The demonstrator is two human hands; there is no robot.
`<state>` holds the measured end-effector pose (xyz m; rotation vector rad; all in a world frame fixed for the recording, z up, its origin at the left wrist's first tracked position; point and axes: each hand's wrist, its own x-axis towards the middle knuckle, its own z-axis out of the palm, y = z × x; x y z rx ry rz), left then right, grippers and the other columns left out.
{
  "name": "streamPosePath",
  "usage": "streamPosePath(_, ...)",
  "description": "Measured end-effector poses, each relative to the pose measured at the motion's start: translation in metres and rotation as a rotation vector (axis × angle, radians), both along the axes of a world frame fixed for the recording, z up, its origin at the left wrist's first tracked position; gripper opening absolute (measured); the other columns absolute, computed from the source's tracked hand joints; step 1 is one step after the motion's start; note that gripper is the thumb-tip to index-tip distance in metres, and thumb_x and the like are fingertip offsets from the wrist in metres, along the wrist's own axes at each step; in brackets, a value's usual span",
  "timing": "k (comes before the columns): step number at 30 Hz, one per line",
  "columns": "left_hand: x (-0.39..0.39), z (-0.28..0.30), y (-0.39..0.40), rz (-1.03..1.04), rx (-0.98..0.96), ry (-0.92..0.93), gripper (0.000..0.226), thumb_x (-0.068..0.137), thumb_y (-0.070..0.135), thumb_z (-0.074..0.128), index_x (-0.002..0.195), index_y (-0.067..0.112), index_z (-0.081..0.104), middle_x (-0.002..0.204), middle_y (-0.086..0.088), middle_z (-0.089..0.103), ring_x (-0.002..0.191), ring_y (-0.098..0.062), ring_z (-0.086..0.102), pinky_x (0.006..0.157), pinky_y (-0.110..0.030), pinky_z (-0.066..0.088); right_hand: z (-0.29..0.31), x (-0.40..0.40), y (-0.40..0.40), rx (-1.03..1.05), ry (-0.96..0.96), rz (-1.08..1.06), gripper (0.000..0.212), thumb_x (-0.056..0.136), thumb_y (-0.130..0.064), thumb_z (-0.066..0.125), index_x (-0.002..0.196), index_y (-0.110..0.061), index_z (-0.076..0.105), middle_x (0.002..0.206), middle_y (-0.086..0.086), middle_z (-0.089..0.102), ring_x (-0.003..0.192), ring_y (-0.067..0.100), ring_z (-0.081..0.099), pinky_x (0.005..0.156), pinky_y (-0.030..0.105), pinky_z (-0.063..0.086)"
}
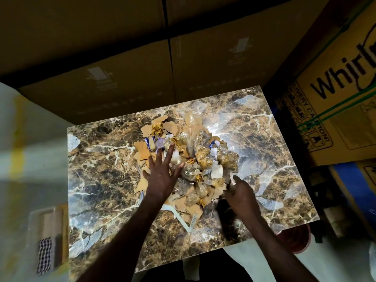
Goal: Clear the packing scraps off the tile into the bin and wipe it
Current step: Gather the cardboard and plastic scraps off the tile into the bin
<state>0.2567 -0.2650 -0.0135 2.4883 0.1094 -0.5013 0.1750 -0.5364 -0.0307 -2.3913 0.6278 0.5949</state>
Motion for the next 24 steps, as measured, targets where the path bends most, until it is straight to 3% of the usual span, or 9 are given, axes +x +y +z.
streamPosePath(4, 0.006, 0.015, 0.006, 0.035, 0.037, -0.068, 0.066, 0.106, 0.067, 0.039, 0.166, 0.051, 0.019, 0.180, 0.002, 0.000, 0.166, -0.035, -0.004, 0.125, -0.076, 0.007, 0.036, 0.015, 0.003, 0.048, -0.283, -0.020, 0.035, 0.101, -0.025, 0.071, 0.135, -0.024, 0.066, 0.107, 0.001, 0.074, 0.089, 0.018, 0.072, 0.077, 0.031, 0.057)
streamPosePath(7, 0.012, 0.025, 0.005, 0.109, -0.126, -0.186, 0.050, 0.112, 0.047, 0.049, 0.161, 0.041, 0.040, 0.179, 0.004, 0.011, 0.166, -0.027, 0.008, 0.131, -0.061, 0.018, 0.046, 0.043, 0.019, 0.169, -0.391, -0.055, 0.031, 0.100, -0.018, 0.071, 0.131, -0.019, 0.069, 0.106, -0.001, 0.078, 0.090, 0.016, 0.074, 0.079, 0.024, 0.055)
streamPosePath(10, 0.023, 0.030, -0.007, 0.204, -0.250, -0.254, 0.044, 0.114, 0.045, 0.049, 0.156, 0.034, 0.050, 0.171, 0.003, 0.038, 0.155, -0.021, 0.038, 0.125, -0.052, 0.039, 0.044, 0.078, 0.043, 0.207, -0.404, -0.039, 0.045, 0.099, -0.028, 0.072, 0.142, -0.018, 0.061, 0.105, 0.003, 0.076, 0.088, 0.018, 0.072, 0.074, 0.025, 0.053)
streamPosePath(12, 0.031, 0.027, -0.016, 0.258, -0.275, -0.306, 0.038, 0.113, 0.039, 0.052, 0.150, 0.031, 0.056, 0.157, 0.003, 0.055, 0.140, -0.021, 0.055, 0.115, -0.051, 0.049, 0.040, 0.099, 0.060, 0.171, -0.393, -0.016, 0.058, 0.098, -0.038, 0.073, 0.149, -0.020, 0.054, 0.122, 0.006, 0.070, 0.105, 0.024, 0.070, 0.081, 0.027, 0.051)
streamPosePath(14, 0.038, 0.020, -0.023, 0.301, -0.299, -0.312, 0.037, 0.111, 0.032, 0.055, 0.148, 0.029, 0.059, 0.150, 0.003, 0.061, 0.134, -0.022, 0.059, 0.112, -0.050, 0.051, 0.037, 0.113, 0.075, 0.117, -0.352, -0.006, 0.069, 0.097, -0.047, 0.071, 0.155, -0.023, 0.044, 0.135, 0.007, 0.063, 0.119, 0.028, 0.064, 0.087, 0.031, 0.050)
streamPosePath(16, 0.041, 0.012, -0.029, 0.347, -0.302, -0.296, 0.036, 0.110, 0.028, 0.056, 0.146, 0.024, 0.062, 0.145, 0.001, 0.064, 0.131, -0.023, 0.060, 0.110, -0.050, 0.052, 0.032, 0.120, 0.086, 0.031, -0.324, 0.026, 0.071, 0.095, -0.054, 0.070, 0.153, -0.026, 0.040, 0.135, 0.010, 0.062, 0.123, 0.032, 0.061, 0.087, 0.039, 0.056)
streamPosePath(19, 0.044, 0.002, -0.033, 0.395, -0.292, -0.282, 0.035, 0.109, 0.024, 0.059, 0.142, 0.016, 0.066, 0.138, -0.004, 0.069, 0.126, -0.022, 0.064, 0.107, -0.049, 0.054, 0.021, 0.125, 0.092, -0.054, -0.285, 0.042, 0.069, 0.094, -0.049, 0.074, 0.148, -0.026, 0.039, 0.130, 0.014, 0.064, 0.121, 0.037, 0.061, 0.088, 0.051, 0.060)
streamPosePath(24, 0.043, -0.007, -0.025, 0.416, -0.289, -0.276, 0.035, 0.107, 0.030, 0.064, 0.139, 0.017, 0.067, 0.135, -0.004, 0.069, 0.122, -0.021, 0.065, 0.105, -0.048, 0.055, 0.023, 0.124, 0.086, 0.017, -0.354, -0.015, 0.068, 0.095, -0.034, 0.075, 0.153, -0.025, 0.041, 0.122, 0.010, 0.070, 0.111, 0.031, 0.067, 0.082, 0.043, 0.061)
